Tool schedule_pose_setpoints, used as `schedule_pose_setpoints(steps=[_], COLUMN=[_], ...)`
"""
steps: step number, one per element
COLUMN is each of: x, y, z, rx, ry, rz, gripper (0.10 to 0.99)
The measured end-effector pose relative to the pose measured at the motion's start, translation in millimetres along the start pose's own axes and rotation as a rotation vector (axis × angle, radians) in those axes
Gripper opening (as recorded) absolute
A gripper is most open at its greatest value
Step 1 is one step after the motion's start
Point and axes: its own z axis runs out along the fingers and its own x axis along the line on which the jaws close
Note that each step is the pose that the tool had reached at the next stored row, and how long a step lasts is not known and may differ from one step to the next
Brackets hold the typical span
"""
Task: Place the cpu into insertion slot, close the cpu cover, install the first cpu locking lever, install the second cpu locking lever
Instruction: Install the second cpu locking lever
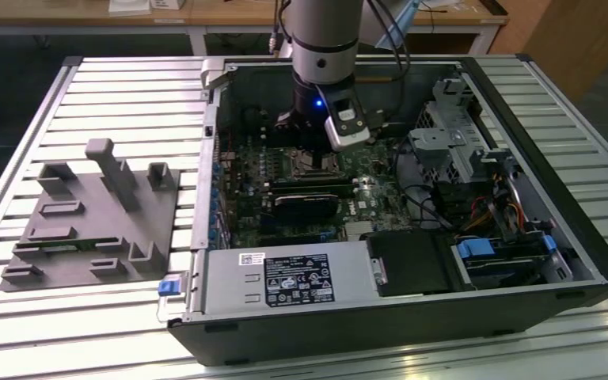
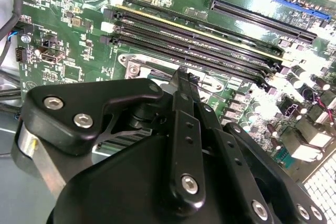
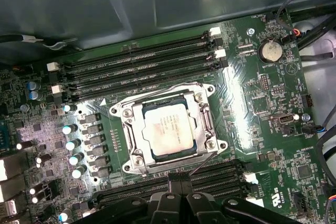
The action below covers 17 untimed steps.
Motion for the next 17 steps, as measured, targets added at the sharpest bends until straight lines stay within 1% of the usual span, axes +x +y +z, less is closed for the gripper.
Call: schedule_pose_setpoints(steps=[2, 5, 9, 11, 13, 17], x=[0.2, 0.1, -0.3, -0.1, 0.6, 2.2], y=[-0.4, -1.1, -4.3, -6.5, -8.6, -12.6], z=[0.8, 2.0, 2.8, 2.9, 2.8, 2.8], rx=[-0.004, -0.018, -0.05, -0.062, -0.069, -0.076], ry=[0.0011, 0.0046, 0.0126, 0.0158, 0.0177, 0.0193], rz=[0.0, 0.001, 0.002, 0.003, 0.003, 0.003], gripper=[0.106, 0.106, 0.106, 0.106, 0.106, 0.106])
